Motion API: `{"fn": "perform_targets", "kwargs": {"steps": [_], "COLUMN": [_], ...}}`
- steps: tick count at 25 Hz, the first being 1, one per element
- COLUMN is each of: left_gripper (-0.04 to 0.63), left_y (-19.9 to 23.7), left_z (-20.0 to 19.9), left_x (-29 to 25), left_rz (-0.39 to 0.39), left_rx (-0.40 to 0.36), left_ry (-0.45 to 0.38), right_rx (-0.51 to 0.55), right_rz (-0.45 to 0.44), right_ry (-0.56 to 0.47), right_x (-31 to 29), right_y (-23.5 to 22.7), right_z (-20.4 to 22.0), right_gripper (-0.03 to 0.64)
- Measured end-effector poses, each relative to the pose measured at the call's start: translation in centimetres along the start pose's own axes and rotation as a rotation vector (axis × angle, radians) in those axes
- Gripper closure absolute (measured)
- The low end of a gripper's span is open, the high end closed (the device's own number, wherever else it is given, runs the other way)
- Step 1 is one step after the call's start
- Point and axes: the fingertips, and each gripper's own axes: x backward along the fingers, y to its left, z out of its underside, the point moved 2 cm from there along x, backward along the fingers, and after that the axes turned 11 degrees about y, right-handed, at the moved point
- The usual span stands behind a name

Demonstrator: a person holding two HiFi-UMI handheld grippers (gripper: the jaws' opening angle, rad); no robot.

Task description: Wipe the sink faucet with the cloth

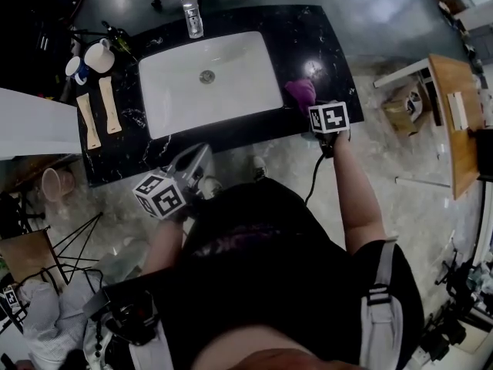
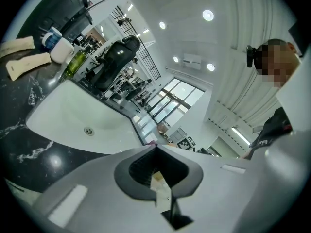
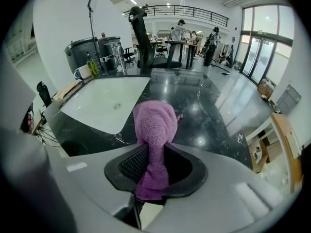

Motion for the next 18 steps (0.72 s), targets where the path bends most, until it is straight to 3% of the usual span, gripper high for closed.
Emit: {"fn": "perform_targets", "kwargs": {"steps": [3, 7, 11, 13, 15, 18], "left_gripper": [0.595, 0.595, 0.595, 0.595, 0.595, 0.595], "left_y": [0.1, 0.4, 1.0, 1.1, 1.2, 1.2], "left_z": [-0.2, -0.7, -0.9, -0.8, -0.7, -1.0], "left_x": [0.1, 0.4, 0.8, 0.7, 0.6, 0.5], "left_rz": [0.0, -0.005, -0.026, -0.033, -0.036, -0.044], "left_rx": [0.005, 0.022, 0.028, 0.033, 0.041, 0.041], "left_ry": [0.002, -0.008, -0.012, -0.009, -0.005, -0.008], "right_rx": [0.004, -0.003, 0.011, 0.003, -0.032, -0.146], "right_rz": [-0.009, -0.036, 0.015, -0.011, -0.163, -0.49], "right_ry": [0.002, -0.05, -0.23, -0.37, -0.503, -0.603], "right_x": [0.1, 1.4, 6.1, 9.6, 12.5, 14.6], "right_y": [0.0, 0.2, 0.3, 0.8, 2.6, 7.3], "right_z": [0.0, 0.1, -1.1, -2.0, -2.9, -3.9], "right_gripper": [0.496, 0.393, 0.452, 0.604, 0.606, 0.606]}}
